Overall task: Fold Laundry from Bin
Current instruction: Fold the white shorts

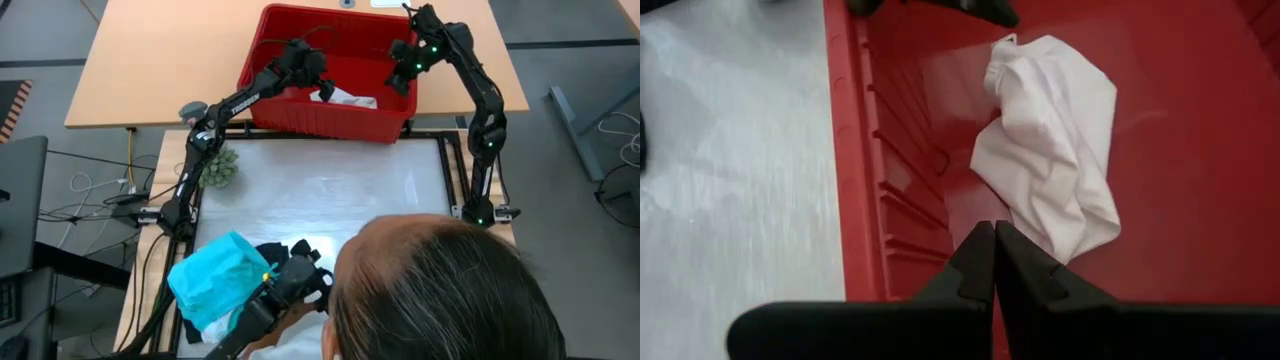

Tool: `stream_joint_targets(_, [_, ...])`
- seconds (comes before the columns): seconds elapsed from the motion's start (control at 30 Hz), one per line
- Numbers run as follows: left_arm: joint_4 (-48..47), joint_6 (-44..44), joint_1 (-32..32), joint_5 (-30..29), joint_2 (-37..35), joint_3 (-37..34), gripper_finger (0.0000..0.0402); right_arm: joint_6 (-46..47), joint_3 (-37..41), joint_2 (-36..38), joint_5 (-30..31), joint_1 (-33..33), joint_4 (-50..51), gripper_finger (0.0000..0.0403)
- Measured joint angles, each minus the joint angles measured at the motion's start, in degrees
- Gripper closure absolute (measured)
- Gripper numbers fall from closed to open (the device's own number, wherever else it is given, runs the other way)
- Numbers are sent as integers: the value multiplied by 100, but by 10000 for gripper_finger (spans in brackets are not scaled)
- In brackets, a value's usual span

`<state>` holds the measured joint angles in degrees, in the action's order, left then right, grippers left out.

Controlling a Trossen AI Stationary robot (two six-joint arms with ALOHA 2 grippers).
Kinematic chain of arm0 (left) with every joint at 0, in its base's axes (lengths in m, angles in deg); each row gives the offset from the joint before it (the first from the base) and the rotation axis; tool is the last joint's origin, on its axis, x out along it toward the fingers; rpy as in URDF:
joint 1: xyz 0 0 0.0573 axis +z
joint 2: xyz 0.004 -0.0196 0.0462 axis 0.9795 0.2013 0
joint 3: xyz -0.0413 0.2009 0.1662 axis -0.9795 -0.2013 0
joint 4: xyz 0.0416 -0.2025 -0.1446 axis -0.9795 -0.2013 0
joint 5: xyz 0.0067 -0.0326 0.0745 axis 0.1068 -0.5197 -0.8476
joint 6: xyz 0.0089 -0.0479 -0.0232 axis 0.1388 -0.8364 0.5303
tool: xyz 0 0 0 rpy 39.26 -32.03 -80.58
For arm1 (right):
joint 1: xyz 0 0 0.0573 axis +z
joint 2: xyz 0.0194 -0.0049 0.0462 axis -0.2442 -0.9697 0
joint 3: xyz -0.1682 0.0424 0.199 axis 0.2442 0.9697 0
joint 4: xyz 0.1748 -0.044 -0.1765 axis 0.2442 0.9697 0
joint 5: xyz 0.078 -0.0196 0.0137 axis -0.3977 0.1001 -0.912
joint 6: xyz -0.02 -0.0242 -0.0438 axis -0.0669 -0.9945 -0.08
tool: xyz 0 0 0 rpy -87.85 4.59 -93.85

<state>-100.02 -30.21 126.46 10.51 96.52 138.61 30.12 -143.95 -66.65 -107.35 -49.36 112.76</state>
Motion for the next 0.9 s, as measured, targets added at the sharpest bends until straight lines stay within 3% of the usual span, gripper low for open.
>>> stream_joint_targets(0.13, [-605,-879,6,391,62,-1,121,0,0,0,-4,12,4,365])
stream_joint_targets(0.33, [-1074,-1078,-177,764,118,-2,121,-44,0,0,-4,12,4,365])
stream_joint_targets(0.4, [-943,-1038,-246,592,120,-6,121,-48,0,0,-3,12,6,365])
stream_joint_targets(0.67, [-699,-395,-464,-1010,247,-33,121,-19,0,2,-7,19,164,365])
stream_joint_targets(0.8, [-856,-1419,-466,-926,355,-45,121,-36,0,2,-26,41,172,365])
stream_joint_targets(0.9, [-998,-1619,-457,-961,477,-33,121,-42,0,2,-63,43,176,365])
